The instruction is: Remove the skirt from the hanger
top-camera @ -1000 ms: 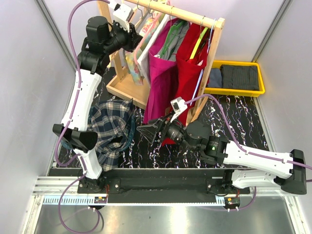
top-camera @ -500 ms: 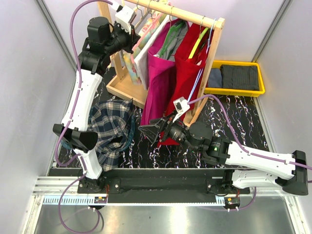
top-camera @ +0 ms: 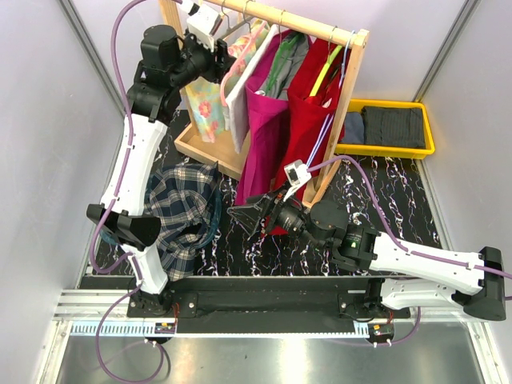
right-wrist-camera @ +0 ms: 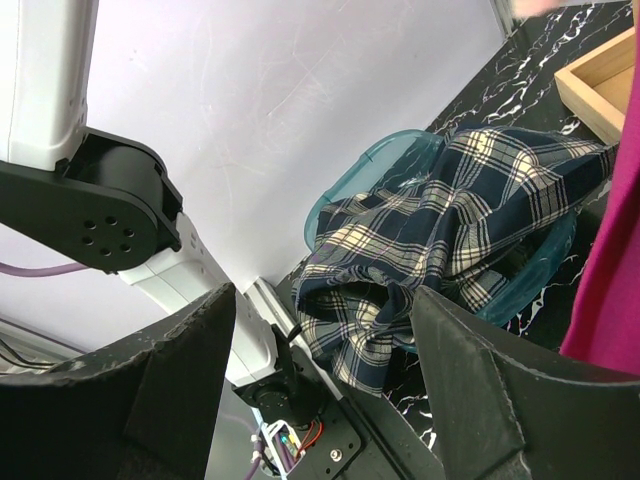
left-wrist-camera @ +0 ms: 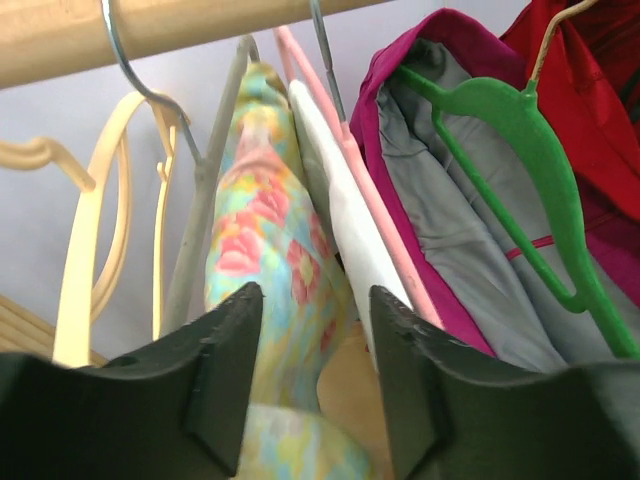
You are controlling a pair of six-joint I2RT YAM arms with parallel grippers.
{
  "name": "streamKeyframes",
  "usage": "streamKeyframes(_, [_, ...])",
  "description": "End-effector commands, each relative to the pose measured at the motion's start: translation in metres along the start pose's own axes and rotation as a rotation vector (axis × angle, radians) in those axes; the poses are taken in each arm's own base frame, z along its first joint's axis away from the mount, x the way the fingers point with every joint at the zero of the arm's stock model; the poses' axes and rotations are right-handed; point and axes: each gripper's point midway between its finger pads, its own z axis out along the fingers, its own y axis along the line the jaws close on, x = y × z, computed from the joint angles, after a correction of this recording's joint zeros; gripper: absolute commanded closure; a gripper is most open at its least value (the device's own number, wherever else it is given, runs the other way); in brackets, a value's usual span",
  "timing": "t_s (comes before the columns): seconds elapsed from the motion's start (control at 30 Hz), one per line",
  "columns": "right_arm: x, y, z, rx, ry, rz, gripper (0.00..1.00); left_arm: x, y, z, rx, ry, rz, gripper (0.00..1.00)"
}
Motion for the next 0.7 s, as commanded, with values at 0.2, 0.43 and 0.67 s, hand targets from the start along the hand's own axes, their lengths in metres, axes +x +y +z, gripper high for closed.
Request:
streamKeyframes(0.2, [-0.012,0.006,-0.001,-0.011,-0.048,0.01,0.21,-0.055,0.012,-0.01,-0.096,-0.185,0.093,0.45])
streamKeyframes(0.43, [-0.009,0.005,0.0,-0.008,-0.041,0.006,0.2,-0.065,0.006,-0.014,-0.075,-0.211,0.091,0.48])
streamKeyframes(0.67, [-0.007,0.004,-0.001,-0.003,-0.039,0.004,0.2,-0.064,0.008,-0.014,-0.086,-0.208,0.097,0.49])
